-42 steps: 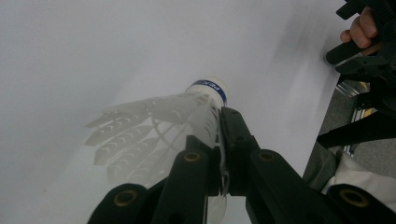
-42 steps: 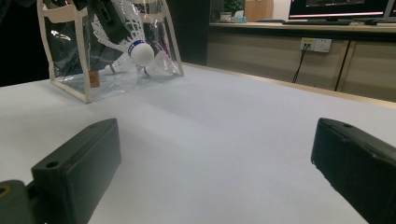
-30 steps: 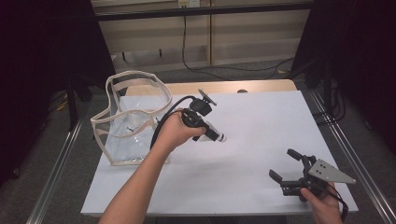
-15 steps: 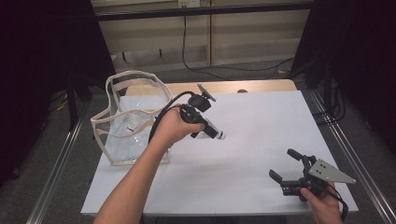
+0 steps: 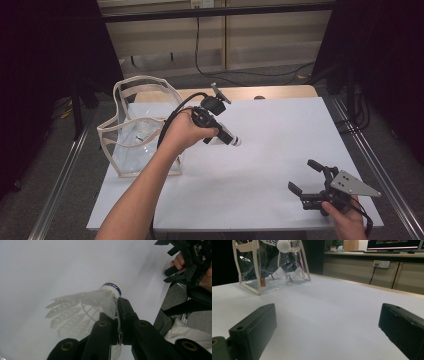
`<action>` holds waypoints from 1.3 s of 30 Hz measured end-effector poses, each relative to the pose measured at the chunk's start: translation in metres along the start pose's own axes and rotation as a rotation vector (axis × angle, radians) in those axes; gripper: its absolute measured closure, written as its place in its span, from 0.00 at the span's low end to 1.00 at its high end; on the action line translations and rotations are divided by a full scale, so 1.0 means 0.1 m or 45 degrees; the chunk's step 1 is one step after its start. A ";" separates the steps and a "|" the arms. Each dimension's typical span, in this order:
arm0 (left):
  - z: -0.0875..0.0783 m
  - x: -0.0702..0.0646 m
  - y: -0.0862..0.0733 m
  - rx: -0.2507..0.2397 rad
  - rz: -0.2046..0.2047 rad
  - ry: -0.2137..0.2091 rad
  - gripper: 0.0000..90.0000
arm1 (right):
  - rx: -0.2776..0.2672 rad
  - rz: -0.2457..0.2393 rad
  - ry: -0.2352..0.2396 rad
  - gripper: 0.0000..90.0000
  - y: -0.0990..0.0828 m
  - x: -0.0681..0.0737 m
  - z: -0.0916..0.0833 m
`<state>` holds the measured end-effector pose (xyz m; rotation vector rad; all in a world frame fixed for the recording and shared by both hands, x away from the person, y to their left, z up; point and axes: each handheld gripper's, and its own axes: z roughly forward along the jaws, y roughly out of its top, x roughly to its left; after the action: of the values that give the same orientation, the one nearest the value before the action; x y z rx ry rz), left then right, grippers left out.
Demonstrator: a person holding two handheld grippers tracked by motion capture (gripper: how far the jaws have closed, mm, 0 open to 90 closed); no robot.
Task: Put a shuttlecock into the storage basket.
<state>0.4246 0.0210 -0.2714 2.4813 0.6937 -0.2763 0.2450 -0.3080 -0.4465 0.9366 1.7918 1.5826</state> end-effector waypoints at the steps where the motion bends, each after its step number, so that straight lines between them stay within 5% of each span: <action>1: -0.01 0.00 0.00 0.003 -0.004 0.002 0.98 | 0.000 0.001 0.000 0.01 0.00 0.00 0.00; 39: -0.39 -0.02 0.07 -0.018 -0.016 0.034 0.98 | -0.004 0.002 -0.003 0.01 0.00 0.00 0.00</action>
<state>0.4287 0.0364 -0.2349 2.4722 0.7202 -0.2423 0.2450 -0.3083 -0.4464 0.9385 1.7873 1.5844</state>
